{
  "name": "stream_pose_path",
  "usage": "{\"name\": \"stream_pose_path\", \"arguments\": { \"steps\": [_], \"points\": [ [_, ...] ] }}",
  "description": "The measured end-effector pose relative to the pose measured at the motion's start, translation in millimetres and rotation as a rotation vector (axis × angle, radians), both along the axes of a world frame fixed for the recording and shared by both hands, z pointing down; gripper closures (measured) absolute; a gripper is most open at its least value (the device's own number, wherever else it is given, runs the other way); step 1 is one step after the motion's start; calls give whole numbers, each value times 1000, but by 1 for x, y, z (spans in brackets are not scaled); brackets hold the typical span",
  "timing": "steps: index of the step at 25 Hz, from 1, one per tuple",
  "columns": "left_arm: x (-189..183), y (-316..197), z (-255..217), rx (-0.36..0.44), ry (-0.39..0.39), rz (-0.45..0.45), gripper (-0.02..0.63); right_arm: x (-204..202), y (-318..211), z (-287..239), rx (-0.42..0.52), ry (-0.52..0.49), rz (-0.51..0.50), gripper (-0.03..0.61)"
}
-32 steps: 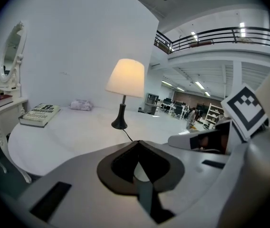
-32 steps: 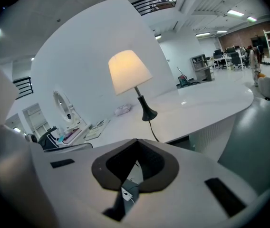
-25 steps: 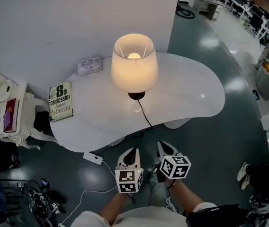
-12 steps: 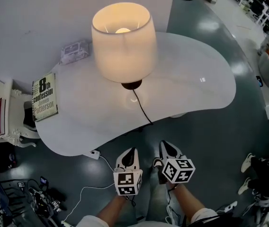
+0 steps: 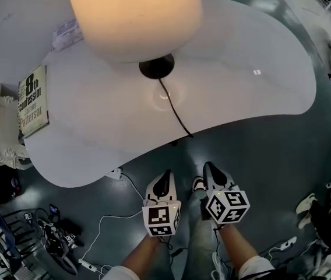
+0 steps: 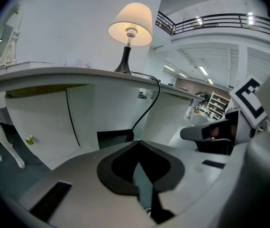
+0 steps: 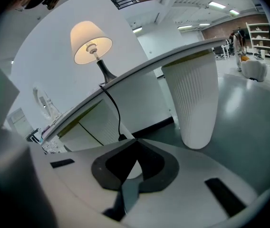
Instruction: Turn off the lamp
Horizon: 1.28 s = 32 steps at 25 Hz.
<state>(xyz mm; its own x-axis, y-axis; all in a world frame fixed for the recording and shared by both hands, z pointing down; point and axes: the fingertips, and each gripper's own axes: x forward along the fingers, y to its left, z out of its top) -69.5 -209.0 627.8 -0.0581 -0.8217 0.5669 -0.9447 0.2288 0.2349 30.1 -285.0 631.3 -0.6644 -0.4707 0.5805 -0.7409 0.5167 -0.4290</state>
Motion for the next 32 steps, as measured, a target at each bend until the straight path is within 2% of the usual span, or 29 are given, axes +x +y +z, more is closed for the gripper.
{"name": "stream_pose_path", "arguments": {
  "steps": [11,22,28,31,32],
  "points": [
    [-1,-21,60,10,-35,-20,604,0,0,66,-1,-19,-2,580],
    [2,-33,72,17,-53,-30,604,-3,-4,64,13,-19,-38,580],
    [8,-42,77,17,-51,5,603,1,-10,62,10,-20,-24,580],
    [5,-46,78,16,-81,8,599,1,-11,64,6,-16,-27,580],
    [4,-47,79,14,-89,5,576,1,-11,65,4,-15,-27,580]
  ]
}}
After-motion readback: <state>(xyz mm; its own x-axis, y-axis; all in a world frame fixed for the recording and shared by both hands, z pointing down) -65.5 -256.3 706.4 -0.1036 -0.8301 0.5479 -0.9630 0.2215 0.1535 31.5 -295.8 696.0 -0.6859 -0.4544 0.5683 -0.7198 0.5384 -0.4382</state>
